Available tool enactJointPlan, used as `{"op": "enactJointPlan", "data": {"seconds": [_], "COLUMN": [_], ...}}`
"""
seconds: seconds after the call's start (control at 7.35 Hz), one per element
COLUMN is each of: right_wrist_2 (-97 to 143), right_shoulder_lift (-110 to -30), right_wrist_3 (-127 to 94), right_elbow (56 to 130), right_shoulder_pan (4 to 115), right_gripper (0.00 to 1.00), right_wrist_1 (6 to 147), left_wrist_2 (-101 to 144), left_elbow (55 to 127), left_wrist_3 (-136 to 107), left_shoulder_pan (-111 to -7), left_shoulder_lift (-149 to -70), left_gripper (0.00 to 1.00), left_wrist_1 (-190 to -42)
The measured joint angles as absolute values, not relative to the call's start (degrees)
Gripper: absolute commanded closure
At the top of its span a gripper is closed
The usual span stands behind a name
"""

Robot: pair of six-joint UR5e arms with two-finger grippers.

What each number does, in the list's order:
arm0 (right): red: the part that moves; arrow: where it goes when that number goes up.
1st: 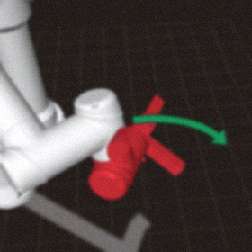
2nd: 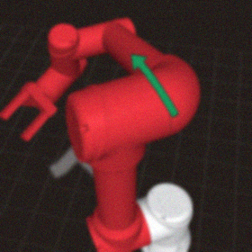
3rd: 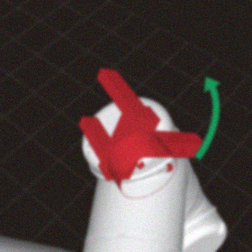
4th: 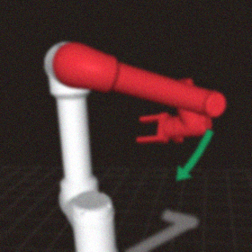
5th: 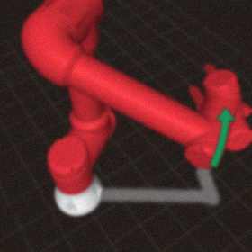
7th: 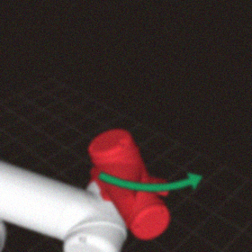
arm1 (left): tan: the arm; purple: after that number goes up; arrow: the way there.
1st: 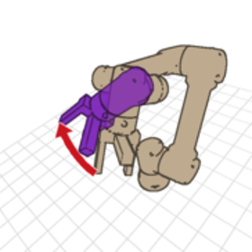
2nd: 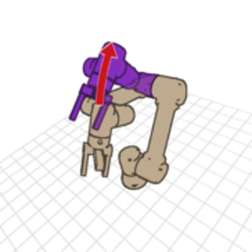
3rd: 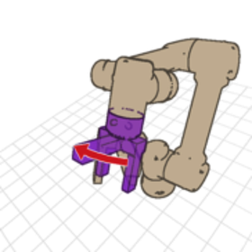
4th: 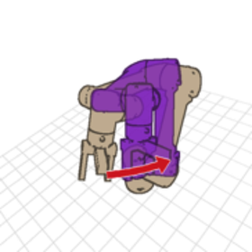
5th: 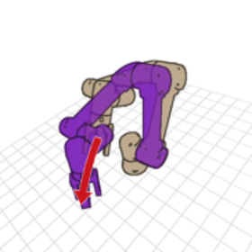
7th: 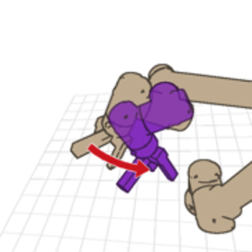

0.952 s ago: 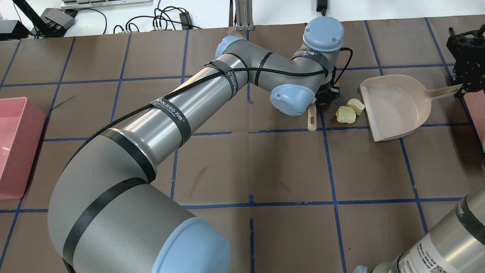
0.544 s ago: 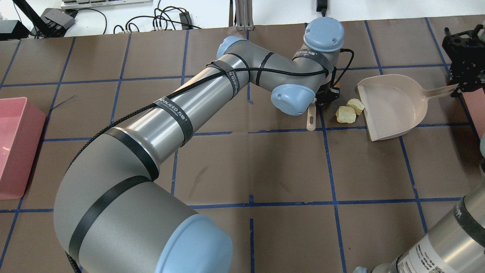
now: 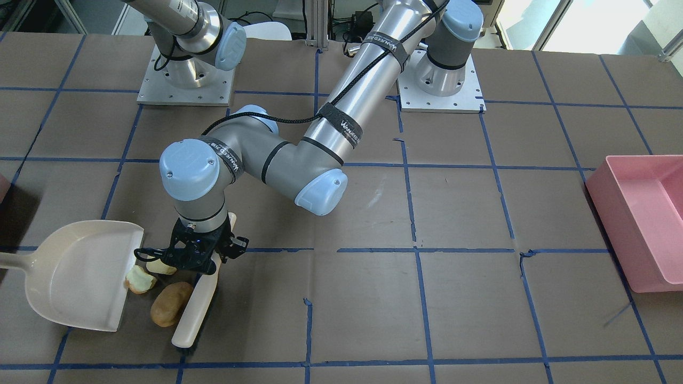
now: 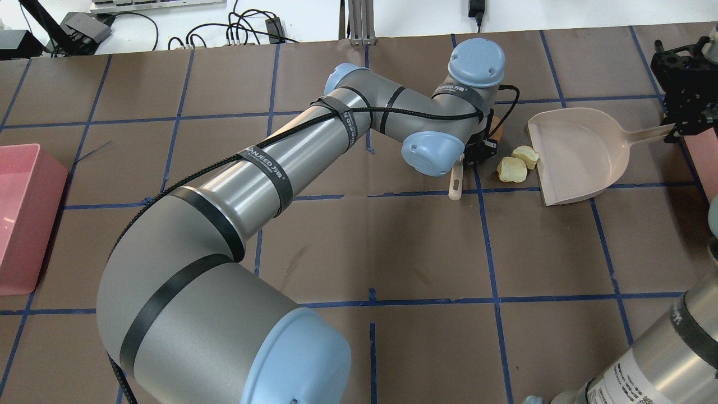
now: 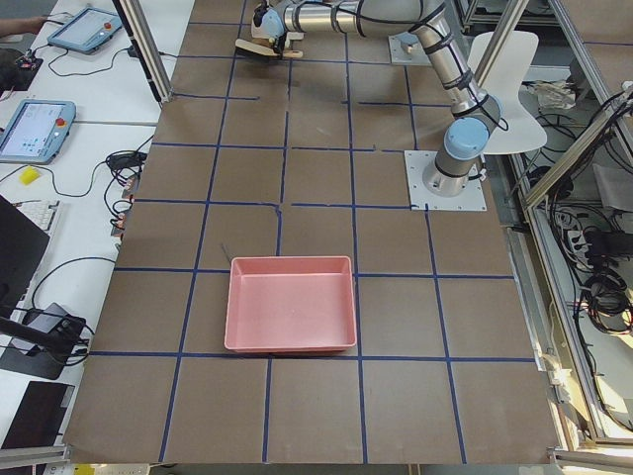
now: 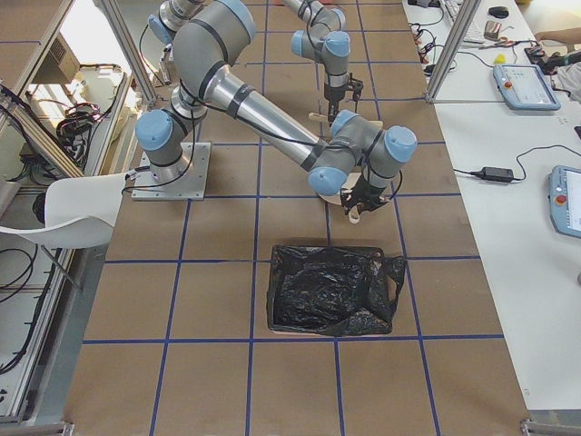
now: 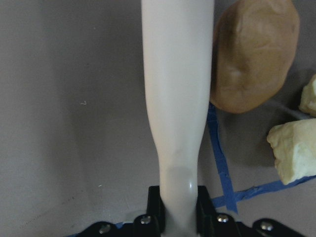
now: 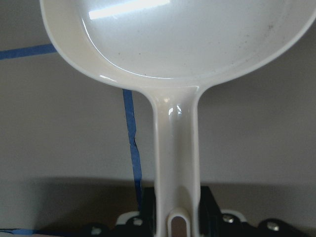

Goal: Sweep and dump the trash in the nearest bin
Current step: 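Sweep the potato and cube pieces into the dustpan with the left-held brush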

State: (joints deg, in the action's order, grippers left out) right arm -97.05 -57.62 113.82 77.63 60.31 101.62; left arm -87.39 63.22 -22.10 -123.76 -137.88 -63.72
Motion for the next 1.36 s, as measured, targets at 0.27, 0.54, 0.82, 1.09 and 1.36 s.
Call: {"op": "enactJointPlan", "data": {"seconds": [0.27,0.54,0.82,1.09,1.36], "right_wrist_2": [-97.1,-97.2,-97.2,-97.2,-97.2], "right_shoulder_lift": [-57.7,-57.7,-57.7,-58.1,-58.5], "right_wrist_3": [113.7,113.5,113.3,113.0,112.4], "right_elbow": [77.8,78.0,78.0,78.2,78.8], "right_shoulder_pan": [60.5,60.6,60.6,60.8,61.4], "right_gripper": [1.00,1.00,1.00,1.00,1.00], "right_wrist_1": [101.8,101.8,101.8,101.8,101.8], "left_wrist_2": [-87.3,-87.3,-87.3,-87.3,-87.2], "left_elbow": [63.4,63.2,62.9,62.5,60.5], "left_wrist_3": [-24.6,-28.8,-31.4,-31.9,-32.0], "left_shoulder_pan": [-124.2,-126.0,-128.6,-131.4,-132.6], "left_shoulder_lift": [-138.8,-139.1,-139.1,-138.8,-139.2], "left_gripper": [0.97,0.97,0.96,0.96,0.95], "left_wrist_1": [-63.7,-63.7,-63.8,-63.8,-63.8]}}
